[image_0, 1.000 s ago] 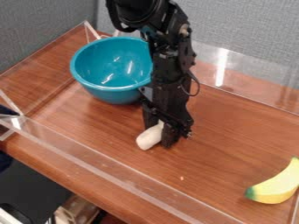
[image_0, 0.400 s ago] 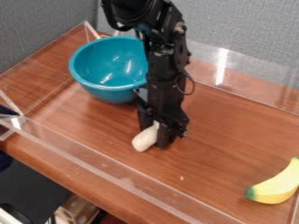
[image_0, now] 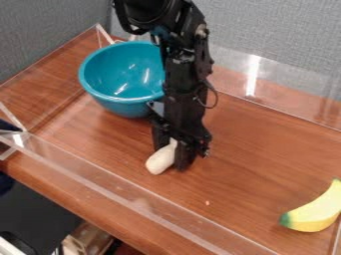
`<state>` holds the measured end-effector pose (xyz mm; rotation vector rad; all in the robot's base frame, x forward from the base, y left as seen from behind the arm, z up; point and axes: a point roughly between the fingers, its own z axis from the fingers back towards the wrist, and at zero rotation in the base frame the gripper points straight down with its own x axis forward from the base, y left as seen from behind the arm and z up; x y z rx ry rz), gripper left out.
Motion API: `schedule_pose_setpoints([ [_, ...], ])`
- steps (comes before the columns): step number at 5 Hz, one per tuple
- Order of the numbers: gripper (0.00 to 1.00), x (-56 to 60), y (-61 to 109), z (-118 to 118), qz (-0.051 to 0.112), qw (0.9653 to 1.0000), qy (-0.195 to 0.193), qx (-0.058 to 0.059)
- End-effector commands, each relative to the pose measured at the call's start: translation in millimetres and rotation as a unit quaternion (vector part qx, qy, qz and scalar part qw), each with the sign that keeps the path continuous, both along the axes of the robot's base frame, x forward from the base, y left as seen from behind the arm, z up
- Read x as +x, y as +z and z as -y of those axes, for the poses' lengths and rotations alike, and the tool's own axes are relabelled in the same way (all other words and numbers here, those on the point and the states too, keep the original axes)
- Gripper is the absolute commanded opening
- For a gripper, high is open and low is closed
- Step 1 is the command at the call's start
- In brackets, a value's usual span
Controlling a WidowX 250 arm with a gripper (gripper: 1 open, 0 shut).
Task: Put the mushroom in the blue bowl
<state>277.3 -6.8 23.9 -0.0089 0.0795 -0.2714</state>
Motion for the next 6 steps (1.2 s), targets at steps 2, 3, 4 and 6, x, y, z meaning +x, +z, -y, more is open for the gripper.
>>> schedule_pose_setpoints([
  [2,0.0,11.7,27.2,-3.2,0.044,0.9989,0.016,0.006],
  [3,0.0,12.3,30.8,-2.3,0.049,0.9986,0.019,0.009],
  [4,0.0,11.1,34.2,-3.4,0.049,0.9986,0.021,0.008],
  [6,0.0,9.1,40.5,-5.5,0.05,0.9985,0.024,0.006],
])
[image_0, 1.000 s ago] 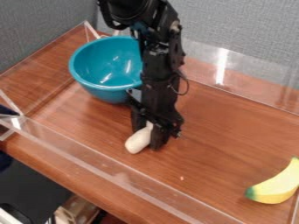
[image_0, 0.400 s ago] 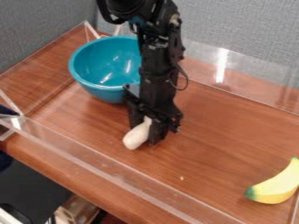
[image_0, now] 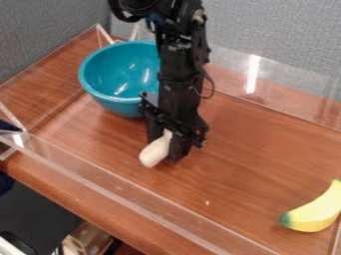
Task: Put the mushroom in the blue bowl
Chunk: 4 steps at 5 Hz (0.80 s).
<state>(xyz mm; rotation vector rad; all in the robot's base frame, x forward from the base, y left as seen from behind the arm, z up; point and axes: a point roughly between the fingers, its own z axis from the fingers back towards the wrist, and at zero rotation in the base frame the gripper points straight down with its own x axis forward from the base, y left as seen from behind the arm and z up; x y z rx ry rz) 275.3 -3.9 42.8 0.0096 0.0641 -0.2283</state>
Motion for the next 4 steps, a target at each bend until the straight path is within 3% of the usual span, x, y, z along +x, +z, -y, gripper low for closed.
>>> schedule_pose_setpoints([
  [1,0.0,10.2,26.0,-3.8,0.04,0.9992,0.005,-0.002],
  [2,0.0,10.4,33.1,-5.9,0.04,0.9992,0.007,0.0],
  [3,0.0,19.4,53.9,-10.2,0.054,0.9984,0.013,0.013],
  [4,0.0,42.4,79.7,-27.7,0.071,0.9968,0.007,0.036],
])
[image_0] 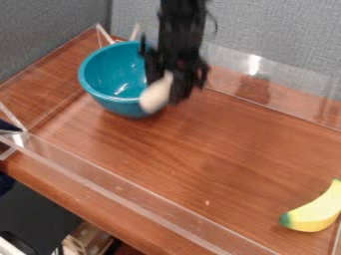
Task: Put the mushroom in the blue bowl
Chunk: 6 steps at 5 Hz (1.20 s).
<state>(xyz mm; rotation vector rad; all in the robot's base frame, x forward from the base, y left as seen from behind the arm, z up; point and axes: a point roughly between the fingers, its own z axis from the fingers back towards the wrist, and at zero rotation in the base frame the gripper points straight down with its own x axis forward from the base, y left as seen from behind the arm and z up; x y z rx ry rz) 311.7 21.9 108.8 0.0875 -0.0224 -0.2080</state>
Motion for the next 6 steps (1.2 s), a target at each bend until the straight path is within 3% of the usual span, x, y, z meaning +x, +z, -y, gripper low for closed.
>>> schedule_pose_setpoints([
  [1,0.0,26.6,25.6,-35.1,0.025,0.9994,0.014,0.02],
  [2,0.0,37.1,33.3,-67.5,0.032,0.9981,0.047,0.022],
  [3,0.0,45.0,26.8,-89.1,0.033,0.9968,0.066,0.031],
  [4,1.0,48.2,20.0,-96.9,0.027,0.9962,0.074,0.038],
  [6,1.0,48.9,11.4,-97.0,0.018,0.9958,0.077,0.046],
])
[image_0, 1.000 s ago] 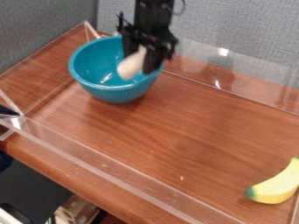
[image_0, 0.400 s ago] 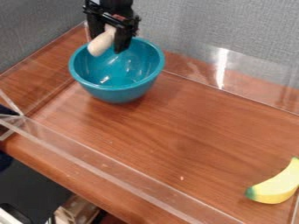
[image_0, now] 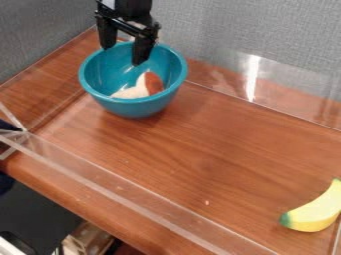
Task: Put the mushroom in the blue bowl
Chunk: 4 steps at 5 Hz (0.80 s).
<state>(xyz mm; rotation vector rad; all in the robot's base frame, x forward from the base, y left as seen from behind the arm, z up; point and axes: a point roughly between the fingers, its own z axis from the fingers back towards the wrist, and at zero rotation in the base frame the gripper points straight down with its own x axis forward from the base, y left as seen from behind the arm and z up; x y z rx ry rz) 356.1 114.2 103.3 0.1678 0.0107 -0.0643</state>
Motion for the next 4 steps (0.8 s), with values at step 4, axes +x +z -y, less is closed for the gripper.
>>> schedule_pose_setpoints([
  [4,1.0,6.9,-8.6,2.4,0.003,0.9997,-0.001,0.023],
])
